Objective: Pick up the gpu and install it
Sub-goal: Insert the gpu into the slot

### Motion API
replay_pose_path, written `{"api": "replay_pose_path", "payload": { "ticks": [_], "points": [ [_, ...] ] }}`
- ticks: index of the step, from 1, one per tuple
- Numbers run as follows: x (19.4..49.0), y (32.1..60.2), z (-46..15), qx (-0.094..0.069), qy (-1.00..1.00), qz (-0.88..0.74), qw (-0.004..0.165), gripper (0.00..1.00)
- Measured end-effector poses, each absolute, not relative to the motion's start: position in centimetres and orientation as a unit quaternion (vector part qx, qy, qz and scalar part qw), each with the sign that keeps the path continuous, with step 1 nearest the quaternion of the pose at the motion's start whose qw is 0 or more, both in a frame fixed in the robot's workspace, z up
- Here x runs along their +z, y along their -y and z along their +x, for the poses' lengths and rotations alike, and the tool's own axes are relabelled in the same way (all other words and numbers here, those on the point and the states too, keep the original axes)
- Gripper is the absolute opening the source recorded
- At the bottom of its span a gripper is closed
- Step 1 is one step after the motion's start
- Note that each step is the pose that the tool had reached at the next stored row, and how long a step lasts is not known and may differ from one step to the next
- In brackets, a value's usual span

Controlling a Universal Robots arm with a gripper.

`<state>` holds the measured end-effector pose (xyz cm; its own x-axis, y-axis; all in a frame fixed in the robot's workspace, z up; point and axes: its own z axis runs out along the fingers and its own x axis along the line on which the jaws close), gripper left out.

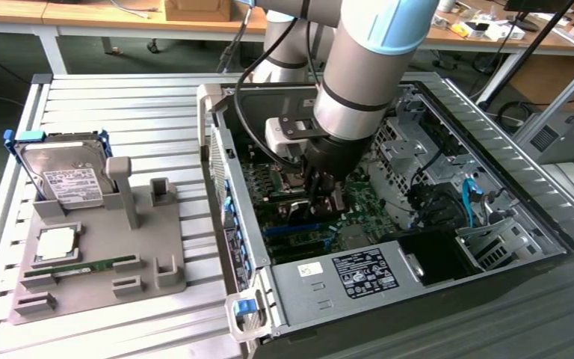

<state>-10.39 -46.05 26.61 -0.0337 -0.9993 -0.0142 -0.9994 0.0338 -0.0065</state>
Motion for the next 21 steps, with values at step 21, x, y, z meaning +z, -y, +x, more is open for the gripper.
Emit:
{"api": "replay_pose_path", "payload": {
  "ticks": [21],
  "points": [
    [26.49,46.04,-10.55,0.003,-0.720,-0.694,0.007,0.27]
  ]
}}
